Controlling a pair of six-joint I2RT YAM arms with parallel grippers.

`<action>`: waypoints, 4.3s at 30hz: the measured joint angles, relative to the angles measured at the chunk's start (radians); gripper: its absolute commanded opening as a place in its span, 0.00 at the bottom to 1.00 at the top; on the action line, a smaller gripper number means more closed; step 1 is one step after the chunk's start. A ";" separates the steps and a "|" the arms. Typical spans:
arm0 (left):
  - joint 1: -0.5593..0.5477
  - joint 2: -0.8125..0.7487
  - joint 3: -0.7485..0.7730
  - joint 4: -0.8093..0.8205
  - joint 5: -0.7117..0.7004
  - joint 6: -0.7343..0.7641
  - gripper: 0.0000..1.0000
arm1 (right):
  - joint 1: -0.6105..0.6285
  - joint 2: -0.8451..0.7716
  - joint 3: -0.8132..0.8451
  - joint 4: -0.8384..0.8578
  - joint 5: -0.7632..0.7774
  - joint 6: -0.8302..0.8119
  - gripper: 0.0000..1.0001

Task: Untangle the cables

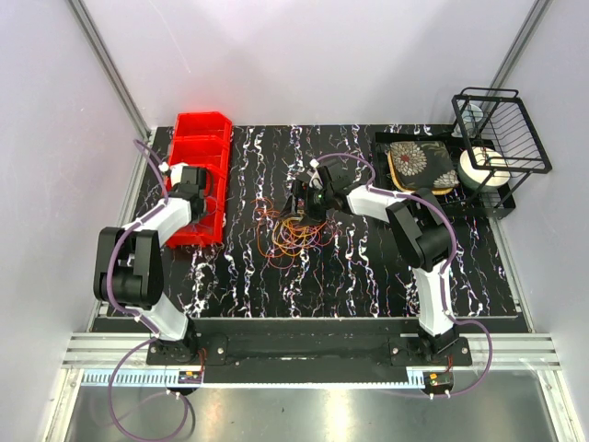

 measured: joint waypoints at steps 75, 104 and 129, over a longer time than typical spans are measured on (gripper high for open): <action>0.024 0.012 0.172 -0.382 -0.111 -0.123 0.84 | -0.002 0.047 0.022 0.068 -0.077 0.051 0.93; -0.336 0.050 0.217 -0.105 0.170 -0.109 0.83 | -0.058 -0.104 -0.154 0.111 0.197 0.078 0.94; -0.318 0.429 0.597 -0.043 0.154 -0.007 0.77 | -0.082 -0.086 -0.152 0.142 0.133 0.105 0.94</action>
